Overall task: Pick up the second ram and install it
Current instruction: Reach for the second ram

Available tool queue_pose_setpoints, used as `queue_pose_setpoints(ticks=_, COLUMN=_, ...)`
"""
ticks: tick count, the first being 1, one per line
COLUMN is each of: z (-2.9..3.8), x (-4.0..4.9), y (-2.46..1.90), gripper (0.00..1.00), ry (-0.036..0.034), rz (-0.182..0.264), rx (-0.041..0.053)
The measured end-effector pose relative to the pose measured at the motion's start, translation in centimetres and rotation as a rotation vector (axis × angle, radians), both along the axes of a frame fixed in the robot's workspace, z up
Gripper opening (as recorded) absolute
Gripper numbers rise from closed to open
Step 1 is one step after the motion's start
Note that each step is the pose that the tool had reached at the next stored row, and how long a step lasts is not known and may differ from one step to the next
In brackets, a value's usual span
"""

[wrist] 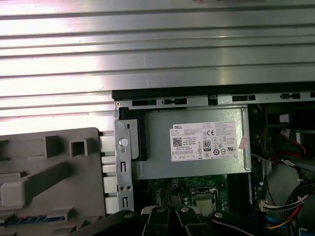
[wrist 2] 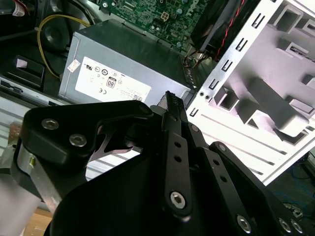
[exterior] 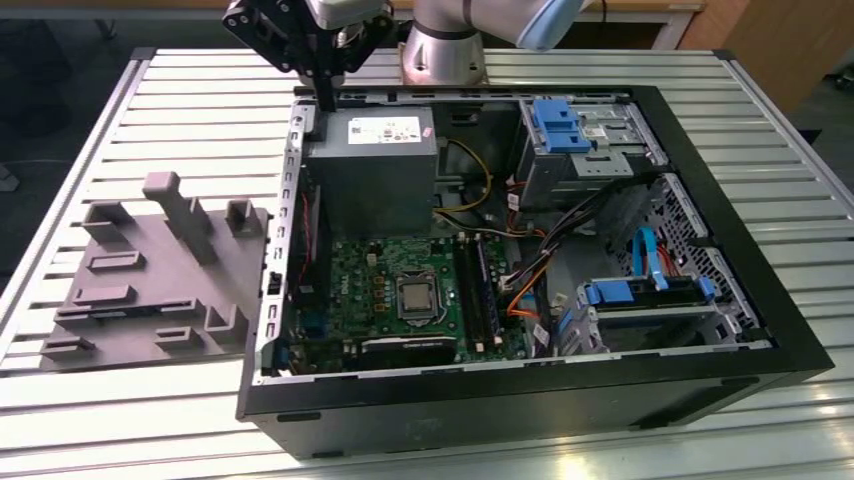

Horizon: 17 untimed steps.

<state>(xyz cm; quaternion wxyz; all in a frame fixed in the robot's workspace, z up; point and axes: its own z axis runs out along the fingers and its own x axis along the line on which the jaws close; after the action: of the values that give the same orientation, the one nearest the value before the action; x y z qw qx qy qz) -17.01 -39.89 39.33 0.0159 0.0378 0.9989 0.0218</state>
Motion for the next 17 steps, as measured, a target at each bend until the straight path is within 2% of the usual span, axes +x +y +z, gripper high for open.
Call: queue_pose_setpoints(ticks=17, z=0.0, x=-0.52, y=0.0, gripper=0.11, ry=-0.0001, rz=0.0, rx=0.0)
